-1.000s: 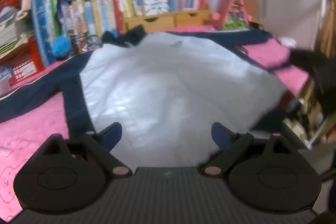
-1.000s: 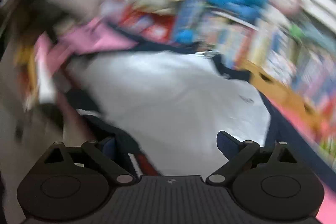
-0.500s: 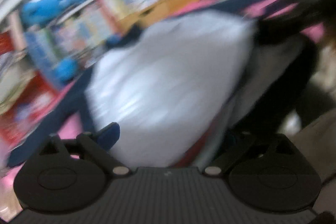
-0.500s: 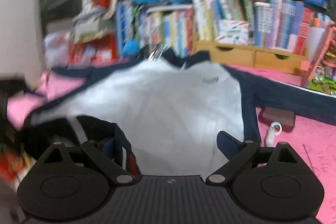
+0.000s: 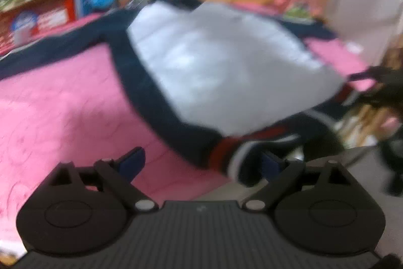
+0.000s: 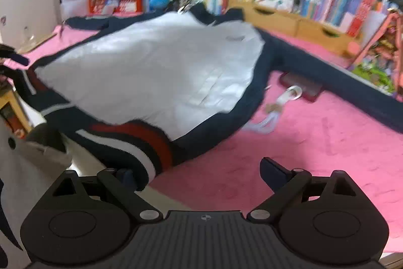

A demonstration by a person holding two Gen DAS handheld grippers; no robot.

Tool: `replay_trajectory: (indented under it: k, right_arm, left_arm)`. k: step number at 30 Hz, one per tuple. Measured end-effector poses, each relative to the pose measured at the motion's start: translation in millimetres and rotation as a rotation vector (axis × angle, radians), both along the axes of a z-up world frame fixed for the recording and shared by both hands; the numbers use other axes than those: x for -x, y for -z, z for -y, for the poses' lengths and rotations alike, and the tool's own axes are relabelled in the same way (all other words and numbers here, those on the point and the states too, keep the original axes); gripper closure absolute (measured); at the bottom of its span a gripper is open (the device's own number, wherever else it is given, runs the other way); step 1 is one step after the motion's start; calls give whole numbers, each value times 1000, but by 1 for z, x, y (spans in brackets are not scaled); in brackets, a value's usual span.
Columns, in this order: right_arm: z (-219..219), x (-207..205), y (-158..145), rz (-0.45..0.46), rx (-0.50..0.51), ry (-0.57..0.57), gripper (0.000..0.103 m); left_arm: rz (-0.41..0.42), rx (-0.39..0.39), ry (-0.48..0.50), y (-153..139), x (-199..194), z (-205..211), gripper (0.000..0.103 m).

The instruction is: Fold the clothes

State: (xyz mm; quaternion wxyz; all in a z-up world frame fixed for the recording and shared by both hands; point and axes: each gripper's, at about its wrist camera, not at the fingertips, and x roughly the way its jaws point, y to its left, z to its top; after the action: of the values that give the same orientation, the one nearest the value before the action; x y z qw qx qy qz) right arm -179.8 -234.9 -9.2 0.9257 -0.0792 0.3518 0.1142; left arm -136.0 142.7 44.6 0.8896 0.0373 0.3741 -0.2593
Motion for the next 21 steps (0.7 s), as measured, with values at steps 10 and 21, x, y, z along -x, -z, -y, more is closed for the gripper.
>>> replay_trajectory:
  k: [10, 21]
  right_arm:
    - [12, 9, -9, 91, 56, 280, 5]
    - [38, 22, -36, 122, -473, 137, 7]
  left_arm:
    - [48, 85, -175, -11, 0, -30, 5]
    - [144, 124, -9, -4, -52, 48, 6]
